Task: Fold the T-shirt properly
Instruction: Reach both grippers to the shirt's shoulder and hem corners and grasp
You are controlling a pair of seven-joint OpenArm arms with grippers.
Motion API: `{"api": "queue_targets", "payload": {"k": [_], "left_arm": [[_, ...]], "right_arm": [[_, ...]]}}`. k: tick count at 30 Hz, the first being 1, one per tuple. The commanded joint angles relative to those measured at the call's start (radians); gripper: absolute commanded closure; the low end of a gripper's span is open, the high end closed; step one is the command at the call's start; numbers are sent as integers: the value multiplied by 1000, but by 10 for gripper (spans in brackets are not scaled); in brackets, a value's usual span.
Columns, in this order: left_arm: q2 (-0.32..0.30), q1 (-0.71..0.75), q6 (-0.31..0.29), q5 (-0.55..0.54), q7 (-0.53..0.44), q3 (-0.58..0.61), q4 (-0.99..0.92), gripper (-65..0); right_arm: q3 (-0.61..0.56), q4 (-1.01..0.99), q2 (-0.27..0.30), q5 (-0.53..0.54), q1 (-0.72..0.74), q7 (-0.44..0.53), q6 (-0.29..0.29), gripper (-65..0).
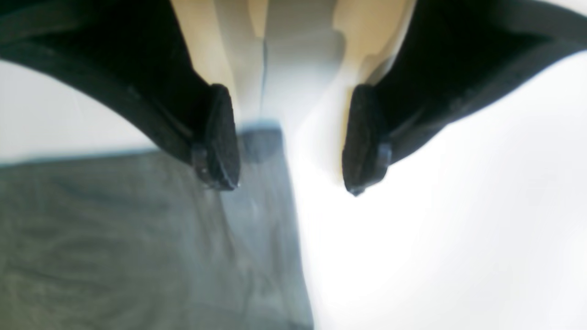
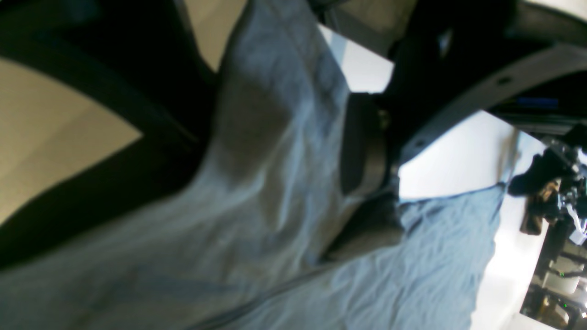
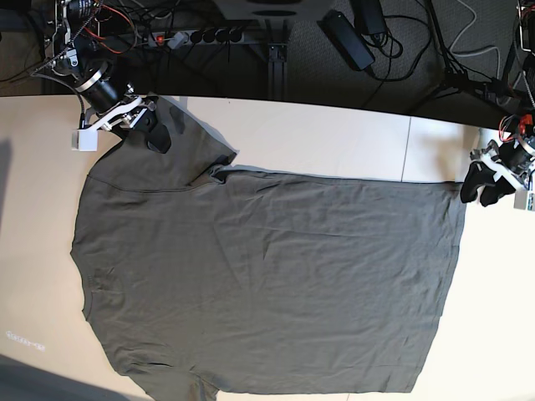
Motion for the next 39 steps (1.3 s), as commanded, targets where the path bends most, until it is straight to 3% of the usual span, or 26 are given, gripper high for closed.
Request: {"api": "queue_targets", "payload": {"k": [1,8,13,18,20,23,24,25,32,36,39], "left_arm": [[-18,-24,-3,13,35,21,-21,-394],[-2,-76,-21,15,99,169,-57,-394],[59,-76,-21,13,214,180,-57,-394],[99,-76,-29,5,227,180,-56,-384],[106,-76,-34,1,227,180,-56,-276],[106,-76,-35,2,224,180,-56,-16],[106,-77,-35,2,223,180,-54,0],[106,-81,-35,7,224,179,-53,0],[79,-100,-35,4,238,135,19,0],[36,-94,-35,-108,365,108,122,0],[10,-88,-35,-162,426,108,195,0]], "right_arm": [[-2,-5,6,-51,-14,-61,58,-350],[-2,-5,6,-52,-15,-61,59,-350],[-2,-5,6,-52,-15,-61,59,-350],[-2,-1,6,-63,-14,-61,59,-349],[-2,0,6,-72,-14,-60,59,-310],[0,1,6,-85,-14,-60,58,-96],[3,1,6,-85,-14,-60,58,-11],[6,1,6,-85,-12,-60,58,0],[86,43,6,-113,16,-91,59,0],[158,136,21,-39,16,-234,59,0],[195,186,52,-8,16,-260,59,0]]}}
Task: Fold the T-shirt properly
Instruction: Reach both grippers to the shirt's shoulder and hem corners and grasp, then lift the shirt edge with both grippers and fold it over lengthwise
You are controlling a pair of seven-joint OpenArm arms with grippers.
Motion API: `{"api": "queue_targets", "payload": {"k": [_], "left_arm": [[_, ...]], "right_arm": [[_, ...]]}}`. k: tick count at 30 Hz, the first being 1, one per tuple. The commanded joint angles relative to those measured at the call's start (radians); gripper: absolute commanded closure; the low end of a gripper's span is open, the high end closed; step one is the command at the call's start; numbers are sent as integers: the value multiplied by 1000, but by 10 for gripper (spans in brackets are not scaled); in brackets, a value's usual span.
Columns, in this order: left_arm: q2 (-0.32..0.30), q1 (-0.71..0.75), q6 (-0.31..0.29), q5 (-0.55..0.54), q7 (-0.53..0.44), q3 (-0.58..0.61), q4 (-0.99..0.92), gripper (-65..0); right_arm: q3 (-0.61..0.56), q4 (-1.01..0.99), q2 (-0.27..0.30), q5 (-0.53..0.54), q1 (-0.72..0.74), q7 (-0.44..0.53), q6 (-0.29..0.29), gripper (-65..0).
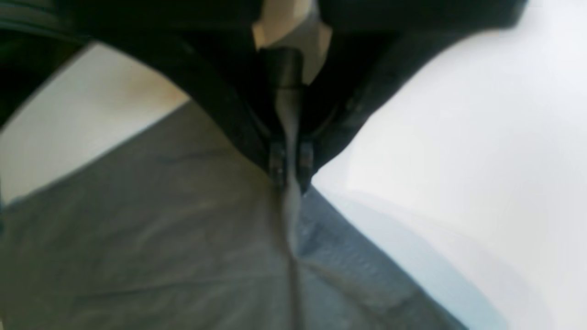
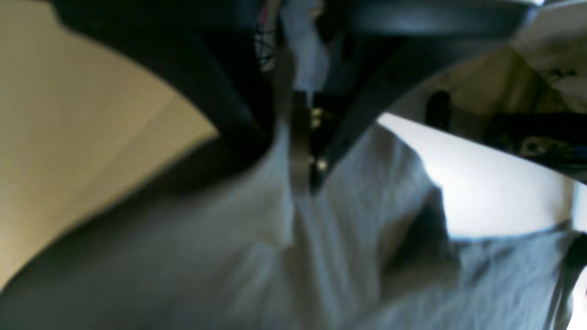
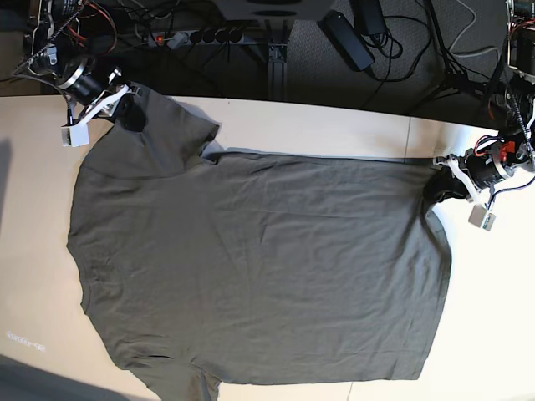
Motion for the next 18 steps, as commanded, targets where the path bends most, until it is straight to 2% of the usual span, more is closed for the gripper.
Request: {"api": "queue_targets", "payload": {"k": [1,10,15,18], "left_arm": [[-26,-16,-5,-11,-8,-5,35,0],[-61,-142,-5,-31,-3,-51,77,0],[-55,-201,-5,-30,-8,-51,68,0],[-42,-248,-5,-3,-43,-51,47,0]], "right_arm": [[20,31,33,35,10,26,56,0],[42,83,175,26,82,29,56,0],[41,56,237,1,211,30,56,0],[16,9,262,-26,322,37,58,0]]}}
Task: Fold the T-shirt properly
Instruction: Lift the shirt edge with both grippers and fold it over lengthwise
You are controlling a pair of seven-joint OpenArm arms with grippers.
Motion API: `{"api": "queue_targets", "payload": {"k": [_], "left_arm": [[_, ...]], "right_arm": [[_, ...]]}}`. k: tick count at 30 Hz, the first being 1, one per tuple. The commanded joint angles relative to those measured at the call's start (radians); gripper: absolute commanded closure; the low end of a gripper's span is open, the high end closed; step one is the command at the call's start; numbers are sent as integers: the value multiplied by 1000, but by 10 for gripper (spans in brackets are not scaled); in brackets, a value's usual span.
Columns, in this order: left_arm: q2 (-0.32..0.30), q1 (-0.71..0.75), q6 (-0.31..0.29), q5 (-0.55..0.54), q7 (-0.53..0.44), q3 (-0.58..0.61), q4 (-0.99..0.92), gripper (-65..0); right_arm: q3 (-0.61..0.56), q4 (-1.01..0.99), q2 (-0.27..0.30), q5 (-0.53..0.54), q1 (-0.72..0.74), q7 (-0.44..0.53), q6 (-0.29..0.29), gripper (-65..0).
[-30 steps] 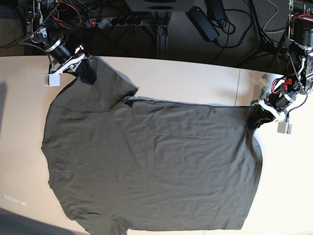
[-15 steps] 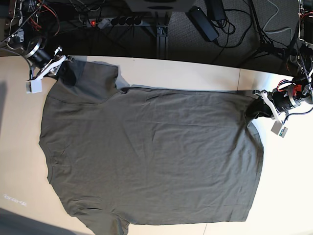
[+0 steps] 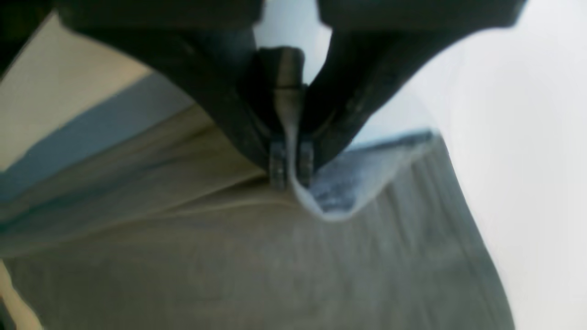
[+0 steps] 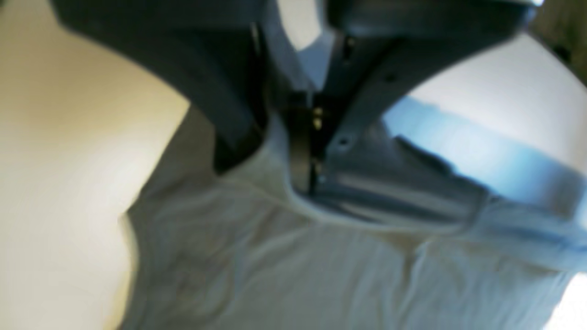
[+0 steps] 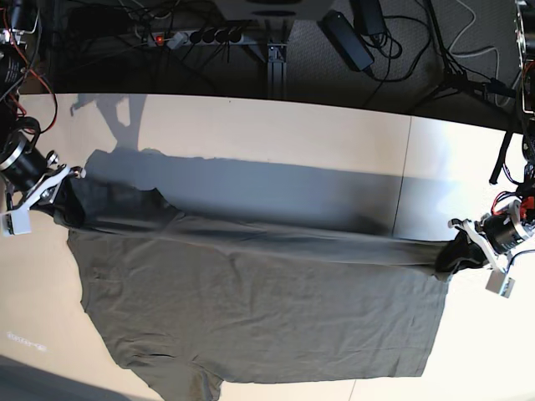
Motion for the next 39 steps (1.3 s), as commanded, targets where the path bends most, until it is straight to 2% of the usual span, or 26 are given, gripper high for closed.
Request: {"api": "queue_targets", "payload": {"k": [1,6,12,18,21,24,25,27,28,29,37,38,39], "left_arm": [[-12,-47,-7,26,-33,-12,-5,0],[51,-175,-7,75,-67,43,-150,0],[113,-295,-7,240,-239,79,-341,0],[140,-372,-7,262,-264,79,-460,0],[142,-380,-7,262,-301,79,-476,0],[144,-380,-7,262,-312,79,-476,-182],[145,-380,-7,262,-311,79,-476,-245],[150,-380,-7,262,-304,79,-476,-329],[150,-380,-7,262,-304,79,-476,-338],[150,-380,-7,262,-304,79,-476,-338],[158,-380,-7,266,-305,79,-476,-334],[164,-380,-7,285,-307,79,-476,-320],[173,-380,4,324,-314,79,-476,-279]], "right_arm": [[-9,-12,30,-18,58,32,58,0],[-181,-189,39,-65,279,46,58,0],[-388,-348,33,-145,531,60,57,0],[-554,-454,32,-198,697,61,57,0],[-615,-495,15,-261,748,61,55,0],[-627,-523,-8,-303,760,102,54,0],[-627,-532,-13,-311,760,124,54,-31],[-627,-551,-23,-326,760,156,54,-264],[-627,-560,-29,-327,760,163,53,-367],[-627,-564,-35,-326,760,166,53,-438],[-623,-565,-68,-351,759,167,49,-443],[-623,-568,-77,-374,760,173,48,-435],[-623,-575,-85,-404,759,185,47,-376]]}}
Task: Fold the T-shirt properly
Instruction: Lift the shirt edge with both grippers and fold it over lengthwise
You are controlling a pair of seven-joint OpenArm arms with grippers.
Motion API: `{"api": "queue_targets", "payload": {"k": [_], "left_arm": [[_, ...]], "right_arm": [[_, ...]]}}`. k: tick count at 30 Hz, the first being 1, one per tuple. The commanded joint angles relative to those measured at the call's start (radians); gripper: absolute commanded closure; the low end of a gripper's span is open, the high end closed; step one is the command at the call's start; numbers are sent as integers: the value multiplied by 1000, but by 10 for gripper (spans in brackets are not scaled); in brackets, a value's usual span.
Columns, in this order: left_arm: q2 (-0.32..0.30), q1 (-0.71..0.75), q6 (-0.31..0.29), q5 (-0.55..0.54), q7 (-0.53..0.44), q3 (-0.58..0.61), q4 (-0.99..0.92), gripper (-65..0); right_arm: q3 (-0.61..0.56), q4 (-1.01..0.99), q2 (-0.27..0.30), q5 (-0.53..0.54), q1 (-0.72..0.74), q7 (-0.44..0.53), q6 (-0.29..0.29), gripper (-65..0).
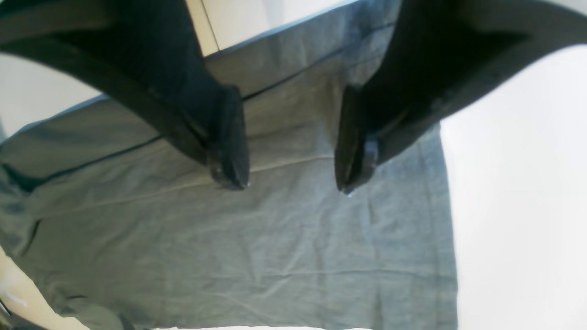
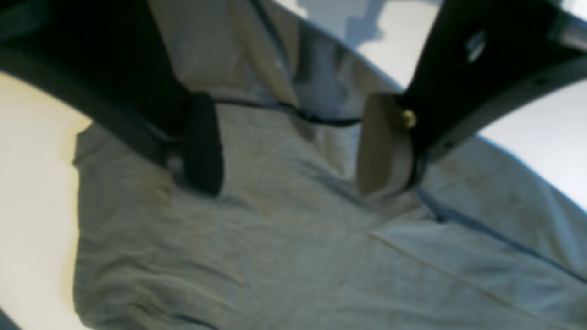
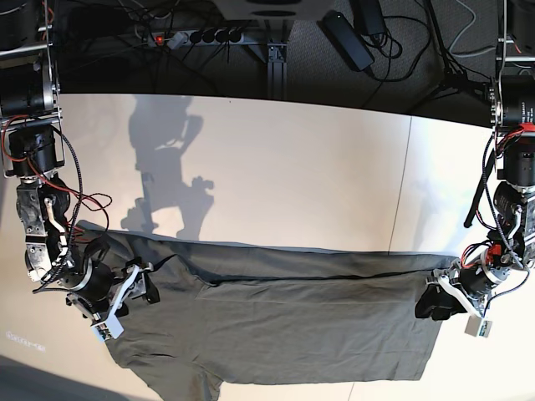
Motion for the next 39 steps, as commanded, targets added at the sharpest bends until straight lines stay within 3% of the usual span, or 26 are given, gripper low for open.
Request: {"api": "queue_targets", "payload": {"k": [1,3,4,6,10,16,20,22,24,26,33,39], "left_arm": [[2,-32,26,25,-21,-5,14,-206],[29,-32,42,100,-16,-5,13,-50],[40,-32,43,117,-6,-5,13,0],[56,-33,74,126,8,5,13,0],[69,-35,196,217,35,60,-3,0],[70,-35,259,248,73,151,-103,0],[69,-35,258,294,62,158,-118,0],[66,-32,213,322,68,158,-108,0],[63,-15,171,320,87,158,-86,0],[48,23,168,317,97,158,-43,0],[-34,212,169,217,143,158,238,0],[-90,404,175,202,181,154,485,0]], "right_arm": [[11,-3,3,-19,32,41,47,-270],[11,-40,-10,-49,33,59,27,0],[14,-60,-18,-65,33,60,19,0],[32,-100,-39,-80,33,70,13,0],[77,-214,-72,-80,33,71,13,0],[103,-377,-73,-80,32,73,14,0],[103,-414,-73,-79,27,73,14,0],[103,-409,-73,-62,17,59,14,0],[103,-391,-74,-18,-2,3,14,0],[103,-352,-72,32,-37,-67,14,0],[130,-121,-37,56,-238,-116,14,0],[204,111,13,120,-449,-188,15,0]]}}
